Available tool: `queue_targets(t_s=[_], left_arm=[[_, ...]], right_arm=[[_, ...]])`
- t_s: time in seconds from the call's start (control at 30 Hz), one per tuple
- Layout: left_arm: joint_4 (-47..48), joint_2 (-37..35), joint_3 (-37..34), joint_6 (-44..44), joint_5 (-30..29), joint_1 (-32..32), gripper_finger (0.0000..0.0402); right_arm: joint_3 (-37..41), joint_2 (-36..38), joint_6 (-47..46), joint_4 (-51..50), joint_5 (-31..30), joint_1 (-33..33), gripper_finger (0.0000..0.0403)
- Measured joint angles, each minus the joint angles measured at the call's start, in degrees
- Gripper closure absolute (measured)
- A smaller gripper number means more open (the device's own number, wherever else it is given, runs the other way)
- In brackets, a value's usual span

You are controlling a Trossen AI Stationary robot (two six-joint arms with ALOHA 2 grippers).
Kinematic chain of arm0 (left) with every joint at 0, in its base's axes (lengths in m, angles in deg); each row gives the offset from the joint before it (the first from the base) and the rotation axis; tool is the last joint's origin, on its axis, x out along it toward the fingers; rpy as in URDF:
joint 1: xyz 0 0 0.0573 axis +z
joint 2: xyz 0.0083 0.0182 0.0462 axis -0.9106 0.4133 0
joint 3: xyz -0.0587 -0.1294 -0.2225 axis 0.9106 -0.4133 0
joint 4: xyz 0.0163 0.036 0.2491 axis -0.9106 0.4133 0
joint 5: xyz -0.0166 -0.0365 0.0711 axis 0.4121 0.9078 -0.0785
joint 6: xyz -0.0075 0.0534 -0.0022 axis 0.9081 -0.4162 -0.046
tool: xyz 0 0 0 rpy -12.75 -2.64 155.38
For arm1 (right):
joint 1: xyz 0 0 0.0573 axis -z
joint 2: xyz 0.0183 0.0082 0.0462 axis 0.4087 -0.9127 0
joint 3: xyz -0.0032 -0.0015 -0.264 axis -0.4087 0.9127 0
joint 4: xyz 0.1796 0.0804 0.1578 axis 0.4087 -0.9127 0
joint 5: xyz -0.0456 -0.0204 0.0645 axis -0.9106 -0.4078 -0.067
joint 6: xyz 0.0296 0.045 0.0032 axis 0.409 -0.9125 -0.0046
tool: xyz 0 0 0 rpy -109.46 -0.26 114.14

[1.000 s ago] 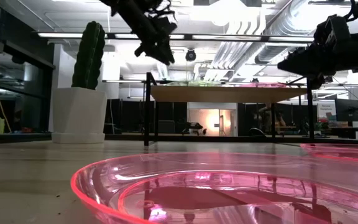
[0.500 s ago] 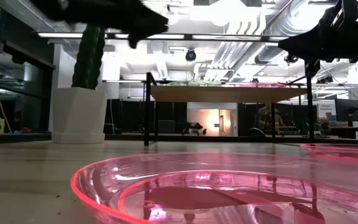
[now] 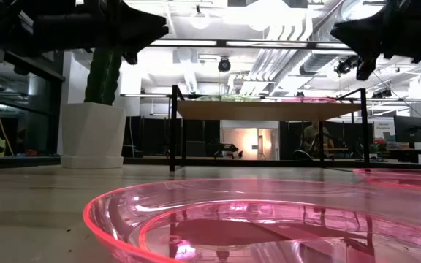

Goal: Place and stack plates onto a shelf
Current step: Stack the pink plate on top of the pink plate on the shelf

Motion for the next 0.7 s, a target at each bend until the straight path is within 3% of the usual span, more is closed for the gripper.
queue_targets(t_s=[0.1, 0.23, 0.47, 0.7], left_arm=[[0.09, -1.05, 0.0, -0.16, -0.02, 0.02, 0.0288], [0.28, -2.42, 0.0, -0.27, 0.0, 0.02, 0.0288], [1.19, -3.01, 0.0, -0.12, 0.02, 0.02, 0.0288], [2.92, -3.01, 0.0, -0.1, 0.03, 0.02, 0.0288]], right_arm=[[-2.68, -0.97, -2.34, -4.8, 2.44, -2.49, 0.0304], [-8.62, -5.14, -6.12, -20.47, 2.63, -7.97, 0.0269], [-16.79, -19.4, -18.99, -36.69, 2.03, -20.38, 0.0261], [-26.3, -35.18, -43.29, -56.85, 4.04, -35.46, 0.0261]])
